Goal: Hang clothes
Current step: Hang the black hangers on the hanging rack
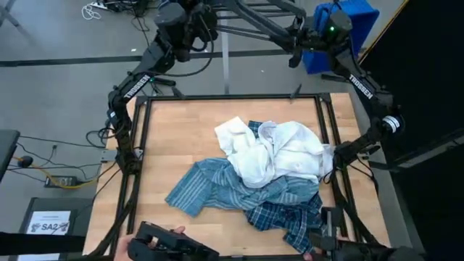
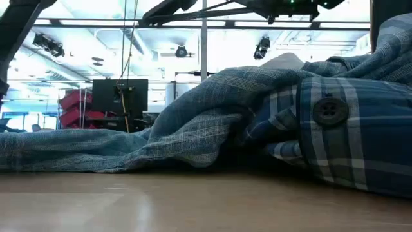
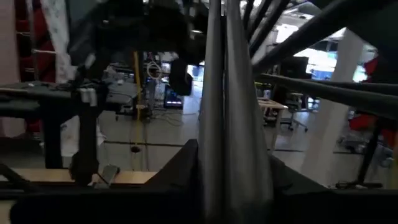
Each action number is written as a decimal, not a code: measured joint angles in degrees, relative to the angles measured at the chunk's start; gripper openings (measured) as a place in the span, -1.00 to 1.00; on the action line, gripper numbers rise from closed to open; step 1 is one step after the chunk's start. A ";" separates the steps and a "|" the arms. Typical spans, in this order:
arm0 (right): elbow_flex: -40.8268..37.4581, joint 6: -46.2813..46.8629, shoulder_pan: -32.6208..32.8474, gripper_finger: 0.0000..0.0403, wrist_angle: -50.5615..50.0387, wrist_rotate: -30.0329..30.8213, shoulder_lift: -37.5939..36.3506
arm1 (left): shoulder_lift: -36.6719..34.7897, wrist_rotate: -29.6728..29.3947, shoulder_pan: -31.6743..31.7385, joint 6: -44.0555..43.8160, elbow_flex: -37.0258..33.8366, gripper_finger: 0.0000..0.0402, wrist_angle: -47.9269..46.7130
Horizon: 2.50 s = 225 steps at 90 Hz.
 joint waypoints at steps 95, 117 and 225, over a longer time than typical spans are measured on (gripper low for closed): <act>-0.02 0.30 3.93 -0.71 -7.72 2.34 -6.70 | -0.31 -20.83 -6.27 2.27 -0.03 0.09 -5.33; -0.02 0.57 6.11 -0.71 -7.95 3.81 -6.69 | -2.24 -23.82 -7.81 1.75 -0.03 0.09 -6.01; -0.02 7.89 6.58 -0.72 10.49 19.58 -6.67 | -3.71 -15.78 -7.63 4.96 0.05 -0.15 8.07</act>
